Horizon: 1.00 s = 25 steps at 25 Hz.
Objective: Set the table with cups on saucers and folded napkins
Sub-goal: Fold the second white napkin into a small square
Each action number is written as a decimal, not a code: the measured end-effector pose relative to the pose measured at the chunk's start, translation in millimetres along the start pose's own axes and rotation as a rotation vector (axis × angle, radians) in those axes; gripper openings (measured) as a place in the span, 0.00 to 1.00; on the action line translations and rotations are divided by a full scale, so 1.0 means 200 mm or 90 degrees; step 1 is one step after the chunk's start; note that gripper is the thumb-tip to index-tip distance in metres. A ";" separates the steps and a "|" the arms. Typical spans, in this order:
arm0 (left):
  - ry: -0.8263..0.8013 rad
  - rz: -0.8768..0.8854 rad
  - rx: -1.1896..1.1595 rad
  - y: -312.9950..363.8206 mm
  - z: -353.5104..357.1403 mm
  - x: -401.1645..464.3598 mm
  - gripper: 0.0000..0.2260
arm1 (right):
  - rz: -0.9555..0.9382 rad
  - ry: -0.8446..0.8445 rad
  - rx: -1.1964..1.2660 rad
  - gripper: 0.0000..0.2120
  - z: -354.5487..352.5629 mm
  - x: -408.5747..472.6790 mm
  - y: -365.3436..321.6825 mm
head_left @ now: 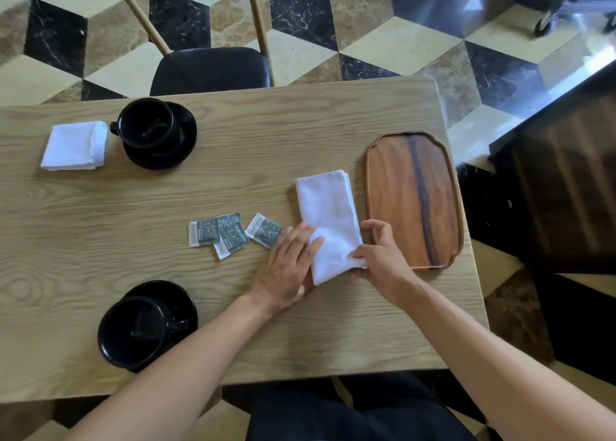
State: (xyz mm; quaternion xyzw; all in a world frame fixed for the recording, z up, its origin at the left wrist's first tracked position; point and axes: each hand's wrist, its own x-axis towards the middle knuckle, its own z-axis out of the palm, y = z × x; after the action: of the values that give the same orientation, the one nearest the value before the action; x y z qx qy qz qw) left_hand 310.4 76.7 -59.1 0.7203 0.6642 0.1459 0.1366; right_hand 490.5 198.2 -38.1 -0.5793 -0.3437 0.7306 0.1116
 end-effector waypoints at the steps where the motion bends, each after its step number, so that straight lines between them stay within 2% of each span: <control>1: 0.001 0.010 -0.029 0.00 0.00 -0.02 0.26 | 0.010 -0.030 0.044 0.26 -0.01 -0.01 0.01; 3: 0.031 0.017 -0.087 0.00 -0.01 -0.04 0.21 | 0.016 -0.081 0.077 0.23 -0.02 -0.04 0.03; 6: 0.098 -0.009 -0.163 0.00 -0.01 -0.04 0.13 | -0.001 -0.129 0.047 0.17 -0.05 -0.07 0.04; 8: 0.123 -0.074 -0.218 0.00 -0.02 -0.04 0.13 | -0.054 -0.132 -0.017 0.23 -0.09 -0.07 0.04; 10: 0.137 -0.125 -0.250 0.00 -0.02 -0.02 0.11 | -0.206 -0.086 -0.253 0.28 -0.12 -0.06 0.04; 12: 0.129 -0.148 -0.263 -0.01 -0.03 0.00 0.10 | -0.354 -0.036 -0.536 0.28 -0.11 -0.05 0.03; 14: 0.119 -0.170 -0.284 -0.01 -0.04 0.03 0.08 | -0.413 -0.034 -0.650 0.25 -0.09 -0.02 0.00; 17: 0.112 -0.231 -0.307 -0.02 -0.07 0.08 0.08 | -0.411 -0.056 -0.550 0.06 -0.05 0.02 -0.05; 18: 0.102 -0.266 -0.325 -0.02 -0.08 0.10 0.07 | -0.382 -0.046 -0.516 0.04 -0.04 0.04 -0.07; 21: 0.079 -0.368 -0.361 -0.05 -0.10 0.20 0.06 | -0.308 -0.012 -0.461 0.05 0.00 0.09 -0.11; 25: 0.040 -0.459 -0.301 -0.09 -0.09 0.32 0.11 | -0.257 0.088 -0.532 0.14 0.07 0.16 -0.20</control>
State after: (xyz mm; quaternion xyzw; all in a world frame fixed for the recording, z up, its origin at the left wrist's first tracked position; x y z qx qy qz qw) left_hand 291.8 142.9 -47.7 0.3863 0.8256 0.2588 0.3195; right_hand 457.5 240.6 -37.0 -0.5436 -0.7058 0.4532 0.0312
